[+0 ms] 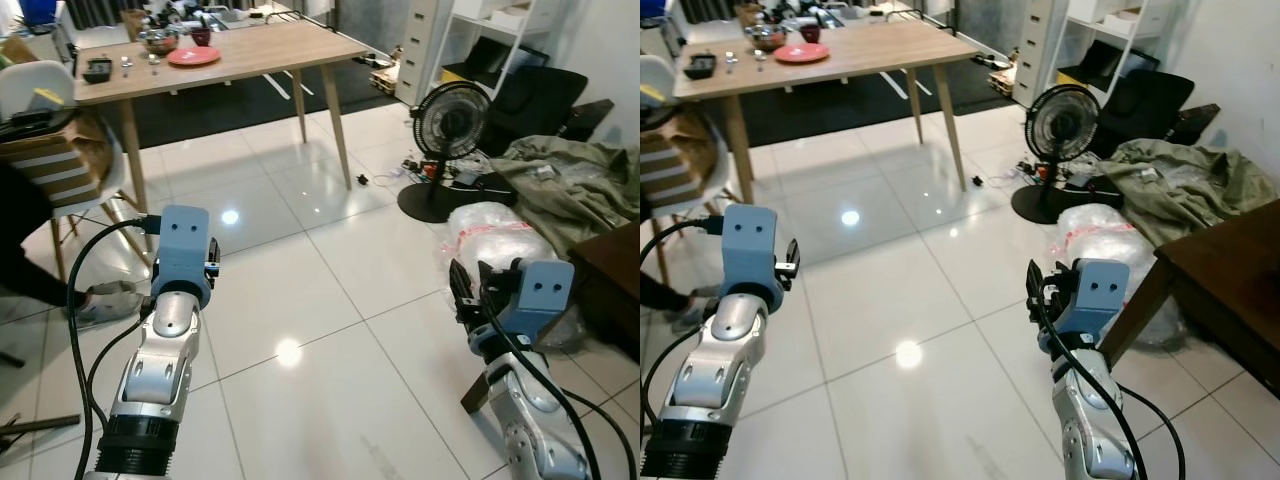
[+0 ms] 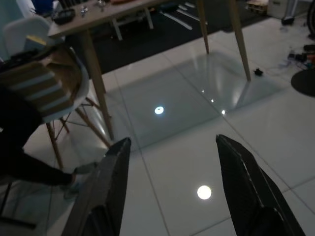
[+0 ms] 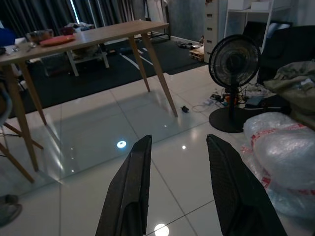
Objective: Setting the table
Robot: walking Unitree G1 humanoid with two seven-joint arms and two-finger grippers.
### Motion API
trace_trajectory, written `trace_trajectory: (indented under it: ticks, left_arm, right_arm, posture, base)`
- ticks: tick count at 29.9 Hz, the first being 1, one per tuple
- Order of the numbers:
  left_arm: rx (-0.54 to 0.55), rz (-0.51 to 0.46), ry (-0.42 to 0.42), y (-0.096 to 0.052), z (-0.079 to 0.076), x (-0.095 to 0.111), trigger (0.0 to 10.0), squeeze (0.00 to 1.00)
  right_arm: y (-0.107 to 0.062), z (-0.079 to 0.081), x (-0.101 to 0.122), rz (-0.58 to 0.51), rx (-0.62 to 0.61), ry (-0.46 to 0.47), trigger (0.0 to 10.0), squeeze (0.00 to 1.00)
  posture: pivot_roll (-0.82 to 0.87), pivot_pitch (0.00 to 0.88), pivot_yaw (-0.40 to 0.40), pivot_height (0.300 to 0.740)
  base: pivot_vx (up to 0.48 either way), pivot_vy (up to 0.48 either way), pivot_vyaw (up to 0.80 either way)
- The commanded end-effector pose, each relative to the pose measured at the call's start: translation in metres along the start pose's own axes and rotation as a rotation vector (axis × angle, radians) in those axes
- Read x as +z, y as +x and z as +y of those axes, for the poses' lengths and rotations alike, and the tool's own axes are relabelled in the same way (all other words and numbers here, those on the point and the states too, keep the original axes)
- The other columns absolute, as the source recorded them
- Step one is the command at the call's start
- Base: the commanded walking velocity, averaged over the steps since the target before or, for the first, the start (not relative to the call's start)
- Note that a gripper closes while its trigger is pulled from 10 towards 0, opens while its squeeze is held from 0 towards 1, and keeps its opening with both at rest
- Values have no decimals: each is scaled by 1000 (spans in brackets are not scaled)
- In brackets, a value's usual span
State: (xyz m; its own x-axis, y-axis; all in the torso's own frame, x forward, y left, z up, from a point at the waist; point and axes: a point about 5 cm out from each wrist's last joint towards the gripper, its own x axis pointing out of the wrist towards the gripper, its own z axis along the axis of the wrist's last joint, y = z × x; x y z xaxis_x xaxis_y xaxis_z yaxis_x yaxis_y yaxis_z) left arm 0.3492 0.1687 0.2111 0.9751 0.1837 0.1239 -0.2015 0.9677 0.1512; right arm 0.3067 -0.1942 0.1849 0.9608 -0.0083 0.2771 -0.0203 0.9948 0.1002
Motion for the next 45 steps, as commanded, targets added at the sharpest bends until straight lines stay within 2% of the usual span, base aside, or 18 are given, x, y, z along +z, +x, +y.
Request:
trace_trajectory:
  ticks: [1, 7, 9, 12, 15, 16, 20, 23, 32, 33, 45]
  left_arm:
    - [-3, 10, 19, -6, 4, -12, 10000, 0]
    - [-51, 22, 45, -26, 13, -42, 10000, 0]
    - [-51, 22, 45, -26, 13, -42, 10000, 0]
    - [-66, 64, 38, -37, 22, -63, 10000, 0]
    - [-55, 107, 71, -54, 37, -87, 10000, 0]
    - [-55, 107, 71, -54, 37, -87, 10000, 0]
    - [-41, 193, 117, -80, 50, -119, 10000, 0]
    - [-29, 220, 112, -87, 51, -128, 10000, 0]
    - [-71, 268, 48, -83, 43, -142, 10000, 0]
    - [-79, 281, 54, -83, 43, -148, 10000, 0]
    - [-91, 277, 46, -83, 40, -152, 10000, 0]
  right_arm:
    - [-7, 6, -16, 56, 31, -15, 10000, 0]
    - [-20, 5, -42, 158, 24, -79, 10000, 0]
    - [-20, 5, -42, 158, 24, -79, 10000, 0]
    - [-27, -6, -56, 214, -18, -132, 10000, 0]
    - [-38, -17, -74, 279, -33, -178, 10000, 0]
    - [-38, -17, -74, 279, -33, -178, 10000, 0]
    - [-54, -15, -99, 362, -4, -164, 10000, 0]
    - [-59, -11, -106, 388, 7, -161, 10000, 0]
    - [-63, -8, -121, 431, -26, -207, 10000, 0]
    - [-67, -6, -129, 449, -27, -217, 10000, 0]
    - [-68, -3, -131, 437, -23, -218, 10000, 0]
  posture:
    - [54, 79, 97, 740]
    - [64, 78, 87, 740]
    - [64, 78, 87, 740]
    - [67, 76, 78, 740]
    - [71, 72, 70, 740]
    - [71, 72, 70, 740]
    - [85, 69, 55, 740]
    - [88, 70, 44, 740]
    - [90, 61, 38, 740]
    - [89, 61, 41, 740]
    - [88, 65, 38, 740]
  base:
    - [465, 0, 0]
    - [464, 0, 0]
    - [465, 0, 0]
    - [465, 0, 0]
    - [463, 0, 0]
    - [461, 0, 0]
    - [465, 0, 0]
    - [465, 0, 0]
    - [464, 0, 0]
    - [465, 0, 0]
    - [464, 0, 97]
